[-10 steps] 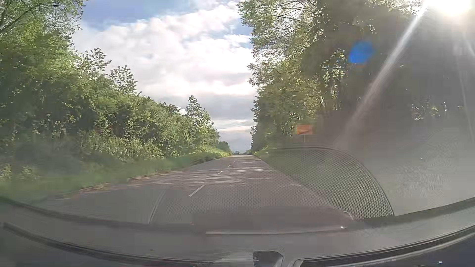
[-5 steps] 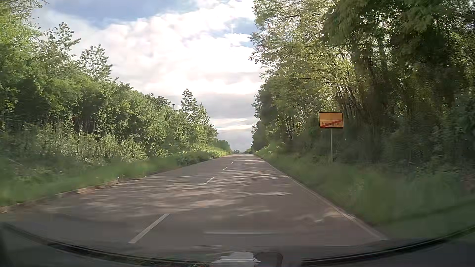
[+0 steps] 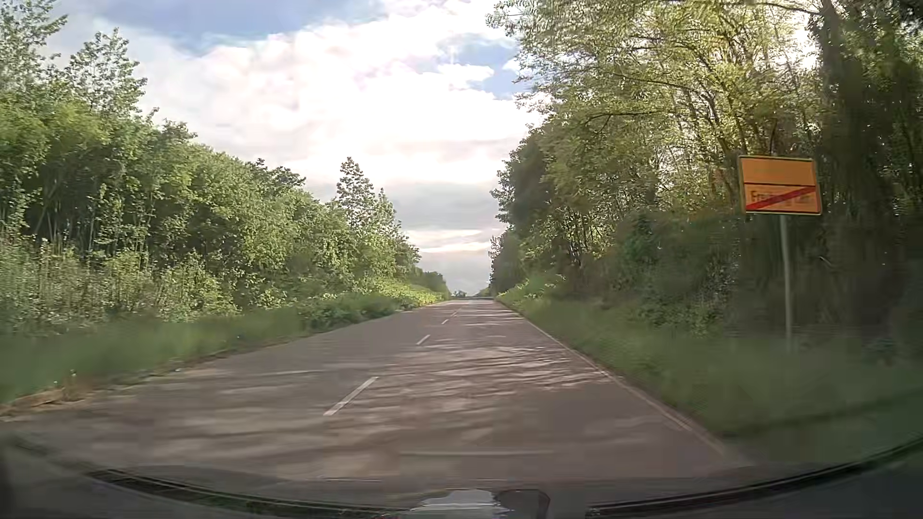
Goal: Follow the waypoints while adhering to traffic rules and regulations
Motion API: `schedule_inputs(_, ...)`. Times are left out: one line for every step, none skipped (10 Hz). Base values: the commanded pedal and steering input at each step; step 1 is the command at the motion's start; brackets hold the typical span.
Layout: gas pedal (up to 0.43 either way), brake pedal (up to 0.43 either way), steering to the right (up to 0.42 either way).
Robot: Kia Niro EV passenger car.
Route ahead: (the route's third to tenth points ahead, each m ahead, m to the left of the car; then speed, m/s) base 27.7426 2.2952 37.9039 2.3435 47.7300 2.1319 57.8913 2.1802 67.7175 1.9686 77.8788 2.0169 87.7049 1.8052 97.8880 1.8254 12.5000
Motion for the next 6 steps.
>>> schedule_inputs(0.248,0.0,0.003)
schedule_inputs(0.24,0.0,0.003)
schedule_inputs(0.24,0.0,0.003)
schedule_inputs(0.24,0.0,0.003)
schedule_inputs(0.24,0.0,0.003)
schedule_inputs(0.24,0.0,0.003)
